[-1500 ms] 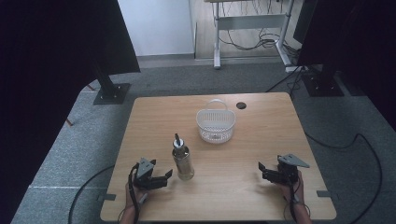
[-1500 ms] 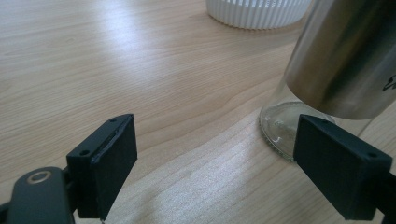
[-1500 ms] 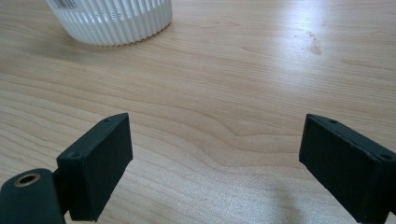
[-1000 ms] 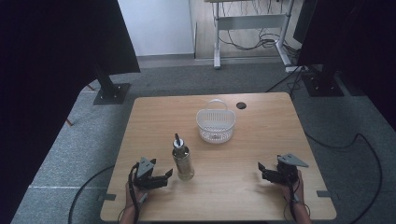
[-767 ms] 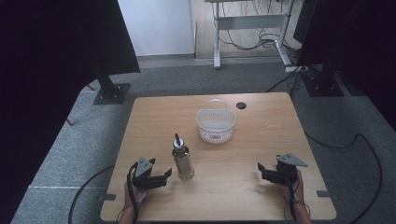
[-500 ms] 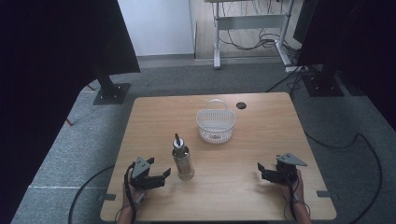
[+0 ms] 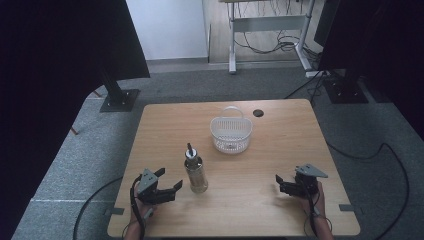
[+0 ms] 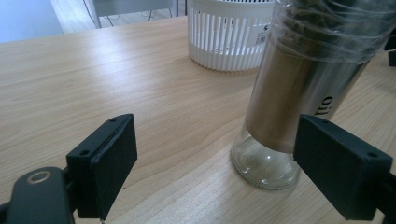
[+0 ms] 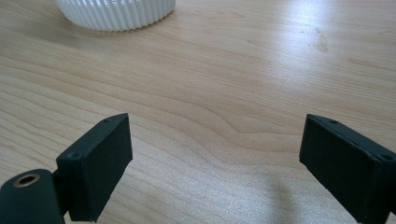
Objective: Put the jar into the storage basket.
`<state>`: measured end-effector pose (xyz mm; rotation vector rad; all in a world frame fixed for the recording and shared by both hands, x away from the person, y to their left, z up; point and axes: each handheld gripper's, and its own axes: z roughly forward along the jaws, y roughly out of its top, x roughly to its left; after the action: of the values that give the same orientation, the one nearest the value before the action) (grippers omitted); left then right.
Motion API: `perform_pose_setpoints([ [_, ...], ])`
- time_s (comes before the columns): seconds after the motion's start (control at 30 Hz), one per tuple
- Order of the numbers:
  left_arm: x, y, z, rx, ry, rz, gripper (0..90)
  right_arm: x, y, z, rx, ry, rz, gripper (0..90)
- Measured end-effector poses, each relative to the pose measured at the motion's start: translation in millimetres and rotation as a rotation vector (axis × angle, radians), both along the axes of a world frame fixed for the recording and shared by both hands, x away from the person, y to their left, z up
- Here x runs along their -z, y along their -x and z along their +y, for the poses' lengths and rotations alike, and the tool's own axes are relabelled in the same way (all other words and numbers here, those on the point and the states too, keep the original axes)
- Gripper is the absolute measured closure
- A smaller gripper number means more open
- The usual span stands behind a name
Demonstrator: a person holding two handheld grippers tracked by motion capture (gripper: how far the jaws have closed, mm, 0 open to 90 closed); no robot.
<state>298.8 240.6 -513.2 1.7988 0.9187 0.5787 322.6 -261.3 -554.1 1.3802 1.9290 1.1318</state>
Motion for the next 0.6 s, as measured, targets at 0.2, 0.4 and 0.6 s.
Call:
perform_pose_setpoints([
  [0.2, -3.2, 2.3, -3.1, 0.010, 0.000, -0.011, 13.3, 0.1, -0.1, -0.2, 0.003, 0.013, 0.007, 8.7],
  [0.4, -3.5, 3.0, -6.3, 0.015, -0.005, -0.017, 13.4, 0.2, -0.1, -1.0, 0.006, 0.012, 0.008, 8.8],
  [0.6, -4.5, 3.5, -9.7, 0.026, -0.011, -0.026, 13.5, 0.2, -0.1, -0.6, 0.005, 0.015, 0.009, 8.8],
])
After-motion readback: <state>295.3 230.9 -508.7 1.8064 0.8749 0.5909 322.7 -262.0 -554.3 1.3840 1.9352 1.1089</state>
